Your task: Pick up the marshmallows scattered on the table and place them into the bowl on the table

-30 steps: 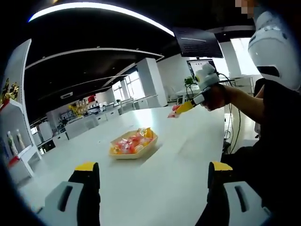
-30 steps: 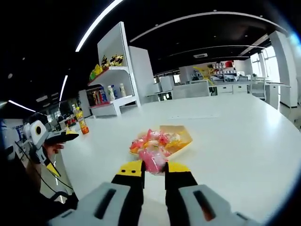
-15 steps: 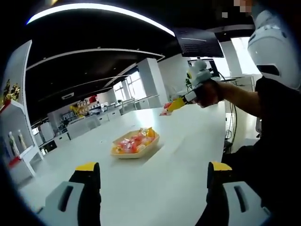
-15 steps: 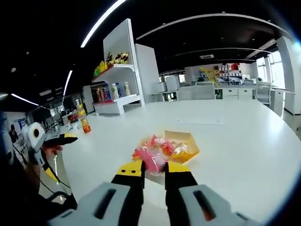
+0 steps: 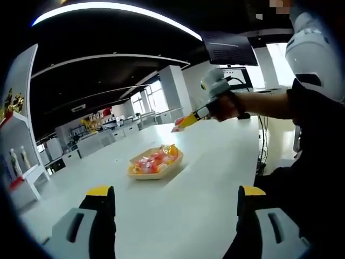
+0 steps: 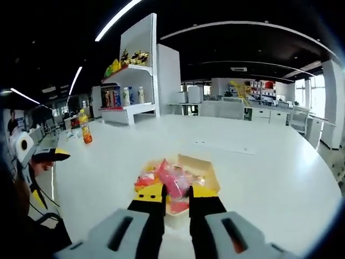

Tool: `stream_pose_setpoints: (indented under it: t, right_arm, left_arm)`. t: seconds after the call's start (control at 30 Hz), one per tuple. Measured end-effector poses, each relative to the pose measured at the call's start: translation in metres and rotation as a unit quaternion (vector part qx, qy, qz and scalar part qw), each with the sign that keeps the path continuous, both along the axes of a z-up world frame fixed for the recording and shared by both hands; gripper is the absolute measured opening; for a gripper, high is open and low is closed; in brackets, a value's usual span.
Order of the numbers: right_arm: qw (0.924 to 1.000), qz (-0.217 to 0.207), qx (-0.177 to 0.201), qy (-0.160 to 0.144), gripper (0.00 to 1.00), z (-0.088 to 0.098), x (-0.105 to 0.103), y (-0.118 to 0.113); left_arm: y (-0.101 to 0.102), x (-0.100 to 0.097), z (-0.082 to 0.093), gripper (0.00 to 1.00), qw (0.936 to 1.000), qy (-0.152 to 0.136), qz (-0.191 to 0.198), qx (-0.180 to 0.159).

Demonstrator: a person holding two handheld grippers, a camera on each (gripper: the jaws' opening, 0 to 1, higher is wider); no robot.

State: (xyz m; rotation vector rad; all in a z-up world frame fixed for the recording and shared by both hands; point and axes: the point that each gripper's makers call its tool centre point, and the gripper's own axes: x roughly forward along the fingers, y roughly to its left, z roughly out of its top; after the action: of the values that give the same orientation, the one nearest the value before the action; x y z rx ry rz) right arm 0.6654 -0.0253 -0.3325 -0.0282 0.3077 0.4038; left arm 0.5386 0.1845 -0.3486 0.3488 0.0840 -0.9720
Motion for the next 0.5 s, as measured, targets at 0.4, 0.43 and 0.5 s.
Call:
stream_pose_setpoints:
  t: [0.4, 0.43, 0.5]
  right_arm:
    - [0.9997, -0.009, -0.023, -0.009, 0.14, 0.008, 0.039, -0.009]
    - [0.9995, -0.011, -0.025, -0.012, 0.14, 0.009, 0.042, -0.01]
    - [0.9994, -0.016, -0.026, -0.015, 0.14, 0.011, 0.051, -0.013]
  left_arm:
    - [0.001, 0.003, 0.001, 0.93, 1.0, -0.001, 0.002, 0.002]
    - [0.001, 0.003, 0.001, 0.93, 1.0, -0.001, 0.003, 0.002]
    - [0.001, 0.004, 0.0, 0.93, 1.0, -0.002, 0.004, 0.002]
